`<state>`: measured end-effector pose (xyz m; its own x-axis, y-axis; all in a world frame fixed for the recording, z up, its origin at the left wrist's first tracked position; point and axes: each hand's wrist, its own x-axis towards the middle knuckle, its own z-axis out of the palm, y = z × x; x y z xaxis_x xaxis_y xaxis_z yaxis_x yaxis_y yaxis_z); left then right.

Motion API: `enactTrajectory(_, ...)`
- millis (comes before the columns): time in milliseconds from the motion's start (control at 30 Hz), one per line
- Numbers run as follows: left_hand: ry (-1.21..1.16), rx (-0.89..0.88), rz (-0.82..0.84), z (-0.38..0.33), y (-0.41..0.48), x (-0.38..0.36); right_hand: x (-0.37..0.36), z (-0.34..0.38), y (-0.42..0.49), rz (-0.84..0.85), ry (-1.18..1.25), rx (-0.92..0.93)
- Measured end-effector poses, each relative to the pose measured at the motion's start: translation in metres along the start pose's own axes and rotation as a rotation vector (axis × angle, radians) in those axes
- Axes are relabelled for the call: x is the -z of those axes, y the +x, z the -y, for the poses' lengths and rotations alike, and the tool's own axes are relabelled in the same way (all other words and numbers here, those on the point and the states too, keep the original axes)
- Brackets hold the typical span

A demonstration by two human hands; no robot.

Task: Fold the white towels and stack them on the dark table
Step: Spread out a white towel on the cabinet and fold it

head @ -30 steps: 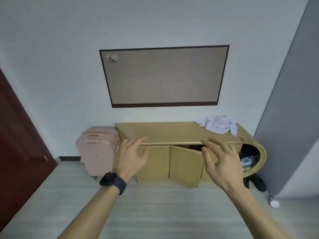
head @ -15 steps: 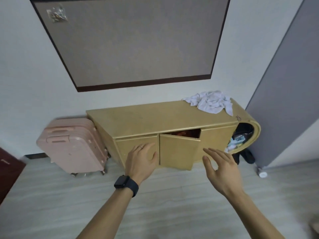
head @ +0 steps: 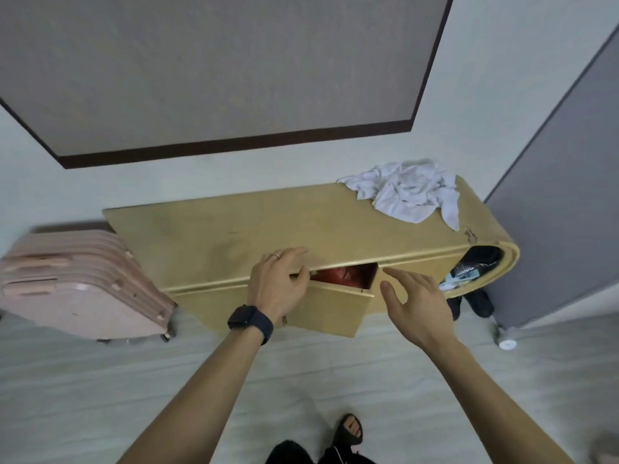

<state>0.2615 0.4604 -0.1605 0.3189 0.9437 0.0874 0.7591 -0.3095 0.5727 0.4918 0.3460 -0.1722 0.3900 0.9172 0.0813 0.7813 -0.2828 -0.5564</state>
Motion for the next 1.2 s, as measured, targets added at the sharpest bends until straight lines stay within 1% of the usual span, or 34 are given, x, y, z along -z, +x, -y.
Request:
enactTrajectory(167, 0.028, 0.033, 0.037, 0.002, 0.074, -0.035, -0.009, -0.026, 0.082, 0.099, 0.006, -0.062)
enactTrajectory(333, 0.088, 0.052, 0.095, 0.019, 0.154, -0.077, -0.036, -0.048, 0.158, 0.193, -0.033, -0.096)
enactTrajectory(500, 0.147, 0.069, 0.25, 0.043, 0.241, -0.118, -0.073, -0.067, 0.24, 0.3, -0.067, -0.176)
enactTrajectory(567, 0.138, 0.08, 0.284, 0.051, 0.273, -0.135, -0.089, -0.076, 0.273, 0.343, -0.07, -0.196)
enactTrajectory(733, 0.18, 0.149, 0.358, 0.073, 0.343, -0.189, -0.126, -0.096, 0.358, 0.365, -0.083, -0.251)
enactTrajectory(800, 0.204, 0.172, 0.385, 0.083, 0.361, -0.214, -0.143, -0.107, 0.387, 0.389, -0.09, -0.242)
enactTrajectory(967, 0.243, 0.224, 0.434, 0.115, 0.383, -0.268, -0.195, -0.14, 0.45, 0.438, -0.18, -0.135)
enactTrajectory(1067, 0.279, 0.228, 0.479, 0.132, 0.38, -0.29, -0.224, -0.152, 0.477, 0.445, -0.295, -0.042)
enactTrajectory(1200, 0.288, 0.196, 0.483, 0.142, 0.367, -0.301, -0.241, -0.158, 0.502, 0.419, -0.445, -0.031)
